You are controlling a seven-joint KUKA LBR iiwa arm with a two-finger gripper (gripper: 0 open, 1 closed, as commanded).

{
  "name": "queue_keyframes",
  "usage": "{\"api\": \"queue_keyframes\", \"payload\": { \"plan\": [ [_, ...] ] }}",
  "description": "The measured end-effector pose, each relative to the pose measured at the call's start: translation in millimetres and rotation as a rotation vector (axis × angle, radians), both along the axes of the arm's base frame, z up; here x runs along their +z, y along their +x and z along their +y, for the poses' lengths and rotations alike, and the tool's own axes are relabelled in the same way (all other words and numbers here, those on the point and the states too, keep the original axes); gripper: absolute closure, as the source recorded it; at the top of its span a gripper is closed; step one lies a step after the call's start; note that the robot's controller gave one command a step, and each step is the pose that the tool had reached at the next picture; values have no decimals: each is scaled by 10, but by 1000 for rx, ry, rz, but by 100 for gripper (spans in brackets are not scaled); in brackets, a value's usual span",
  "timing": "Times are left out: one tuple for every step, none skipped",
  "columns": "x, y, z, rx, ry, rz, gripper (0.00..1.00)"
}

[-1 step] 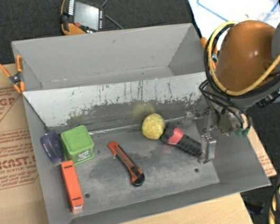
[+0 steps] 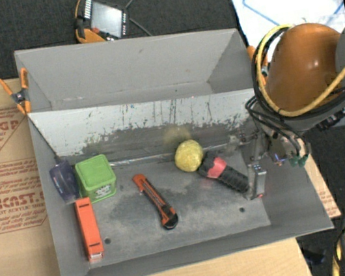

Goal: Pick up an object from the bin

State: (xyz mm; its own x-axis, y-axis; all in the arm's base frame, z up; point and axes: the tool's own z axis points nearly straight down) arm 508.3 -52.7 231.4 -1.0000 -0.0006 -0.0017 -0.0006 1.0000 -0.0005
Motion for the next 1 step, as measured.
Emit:
{"api": "queue_keyframes", "payload": {
  "plan": [
    [-1318,297,-434,-70,0,-7,0]
  ]
}}
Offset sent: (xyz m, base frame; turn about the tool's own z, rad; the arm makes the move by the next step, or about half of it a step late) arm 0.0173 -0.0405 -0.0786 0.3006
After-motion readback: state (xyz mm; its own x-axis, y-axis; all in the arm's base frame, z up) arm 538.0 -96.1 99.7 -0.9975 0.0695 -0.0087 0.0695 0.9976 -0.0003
